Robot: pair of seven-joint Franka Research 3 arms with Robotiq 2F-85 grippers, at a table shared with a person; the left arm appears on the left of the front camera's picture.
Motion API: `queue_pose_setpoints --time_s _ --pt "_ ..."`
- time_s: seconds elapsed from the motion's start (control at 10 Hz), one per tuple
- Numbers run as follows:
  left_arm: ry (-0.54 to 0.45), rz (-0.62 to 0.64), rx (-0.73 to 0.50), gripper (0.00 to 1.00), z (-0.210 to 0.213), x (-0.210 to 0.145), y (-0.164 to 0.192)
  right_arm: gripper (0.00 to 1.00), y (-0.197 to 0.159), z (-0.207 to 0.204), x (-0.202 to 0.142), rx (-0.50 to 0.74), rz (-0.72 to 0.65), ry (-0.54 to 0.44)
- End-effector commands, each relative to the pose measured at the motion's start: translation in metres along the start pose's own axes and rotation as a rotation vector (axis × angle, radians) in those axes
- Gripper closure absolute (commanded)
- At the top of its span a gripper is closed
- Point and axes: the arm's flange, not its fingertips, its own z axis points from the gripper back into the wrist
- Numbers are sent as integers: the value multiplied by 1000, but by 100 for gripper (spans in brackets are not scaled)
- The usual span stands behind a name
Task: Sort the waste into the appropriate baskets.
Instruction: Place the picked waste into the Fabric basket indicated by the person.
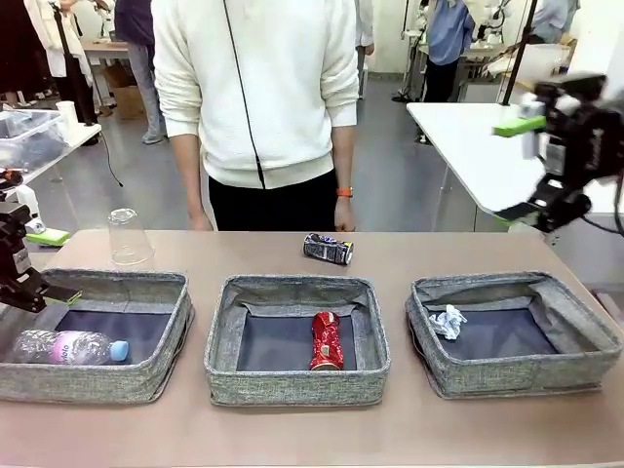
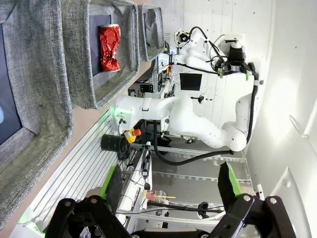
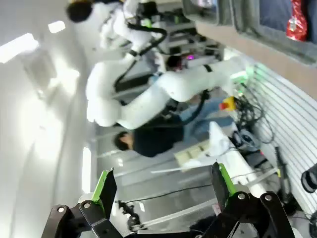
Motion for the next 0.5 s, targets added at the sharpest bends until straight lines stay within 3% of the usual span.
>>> queue_pose_setpoints --time_s 0.0,0.2,0.3,0.4 --pt "3 -4 12 0 1 -2 -1 0 -32 21 20 101 1 -27" --pt "3 -4 12 0 1 -2 -1 0 -83 54 21 229 37 -55" --pt "3 -4 12 0 1 -2 -1 0 -96 48 22 200 12 -78" --pt "3 -4 12 0 1 -2 -1 0 -69 50 16 147 -15 -57"
